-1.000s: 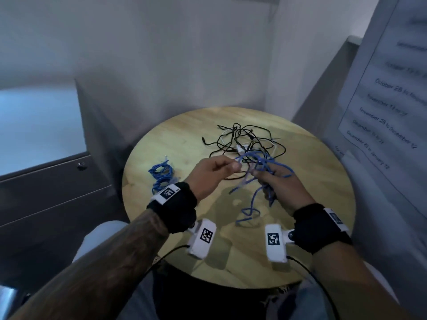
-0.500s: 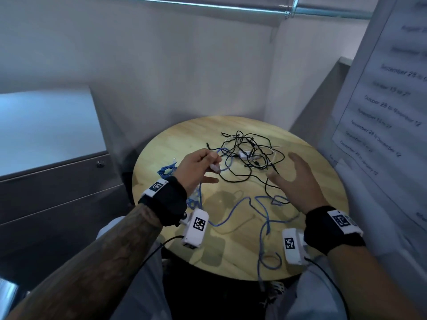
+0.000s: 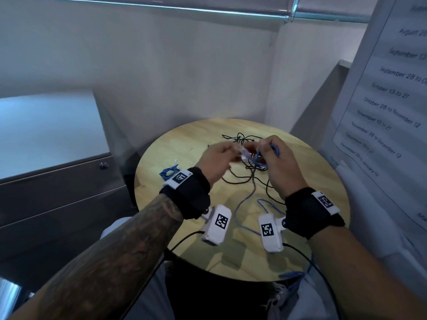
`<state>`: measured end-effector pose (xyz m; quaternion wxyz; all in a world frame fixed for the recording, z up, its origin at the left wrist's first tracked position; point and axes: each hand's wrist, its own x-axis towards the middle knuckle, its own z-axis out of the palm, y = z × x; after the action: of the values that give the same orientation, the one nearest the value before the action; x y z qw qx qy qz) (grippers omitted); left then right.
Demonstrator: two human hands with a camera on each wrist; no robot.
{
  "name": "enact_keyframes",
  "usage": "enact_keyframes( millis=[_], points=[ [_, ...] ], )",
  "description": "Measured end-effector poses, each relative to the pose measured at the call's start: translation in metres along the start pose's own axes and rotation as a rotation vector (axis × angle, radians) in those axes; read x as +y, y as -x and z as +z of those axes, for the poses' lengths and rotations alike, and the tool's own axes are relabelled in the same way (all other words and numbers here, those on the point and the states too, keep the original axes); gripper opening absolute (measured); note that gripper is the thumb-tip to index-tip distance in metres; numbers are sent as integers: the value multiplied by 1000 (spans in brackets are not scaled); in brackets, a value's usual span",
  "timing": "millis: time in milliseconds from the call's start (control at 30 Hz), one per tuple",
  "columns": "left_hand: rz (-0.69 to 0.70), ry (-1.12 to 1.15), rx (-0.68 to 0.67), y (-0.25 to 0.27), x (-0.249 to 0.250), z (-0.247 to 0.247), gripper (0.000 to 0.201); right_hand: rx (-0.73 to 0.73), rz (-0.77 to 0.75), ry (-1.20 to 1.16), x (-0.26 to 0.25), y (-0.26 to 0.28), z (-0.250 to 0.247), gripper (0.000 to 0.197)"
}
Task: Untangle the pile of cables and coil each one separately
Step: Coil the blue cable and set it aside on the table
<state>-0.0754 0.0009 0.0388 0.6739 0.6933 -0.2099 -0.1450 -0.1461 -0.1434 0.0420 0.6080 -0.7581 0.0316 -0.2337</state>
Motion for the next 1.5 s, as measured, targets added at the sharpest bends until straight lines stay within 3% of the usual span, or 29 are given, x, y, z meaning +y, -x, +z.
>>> enact_keyframes(
  millis=[67,100,133,233,267,367,433,500,567,633,733,867,1100,1267,1333,1433,1500],
  points=[
    [221,-85,297,-4,0,-8,20,1,26,12,7,-4,1,29],
    [292,-91,306,-4,-1,-10,20,5,28,21,10,-5,2,29],
    [323,-84,216,-3,-2,-9,19,9,25,45,16,-7,3,28],
    [230,-129,-207,5,-10,2,19,-6,61,85,24,-8,15,24],
    [217,-198,-268,7,-15,5,19,-19,106,72,23,-8,19,25],
    [251,-336,-263,11,-26,9,10,-110,249,2,16,-5,25,39],
    [194,-200,-237,13,-27,8,13,-157,213,81,14,-5,15,53],
    [5,56,-175,14,-25,0,20,-131,137,212,20,-10,-2,41],
    [-222,288,-266,15,-21,-11,25,-98,100,240,29,-12,-17,24],
    [-343,457,-393,17,-21,-15,25,-125,61,259,39,-9,-22,19],
    [-347,693,-440,16,-17,-9,18,-183,42,249,54,6,-9,23],
    [-295,880,-284,1,-24,-9,18,-250,65,317,77,36,7,24],
    [-264,831,-16,-15,-63,-14,21,-445,70,523,77,50,13,26],
    [-192,665,23,-20,-80,-16,19,-546,52,474,61,40,13,27],
    [-157,510,-4,-19,-82,-13,17,-509,27,450,52,35,10,21],
    [-129,173,-134,-11,-86,0,18,-321,6,378,51,15,-4,17],
    [-214,172,-219,-4,-87,8,25,-222,-22,391,57,4,-12,16]
  ],
)
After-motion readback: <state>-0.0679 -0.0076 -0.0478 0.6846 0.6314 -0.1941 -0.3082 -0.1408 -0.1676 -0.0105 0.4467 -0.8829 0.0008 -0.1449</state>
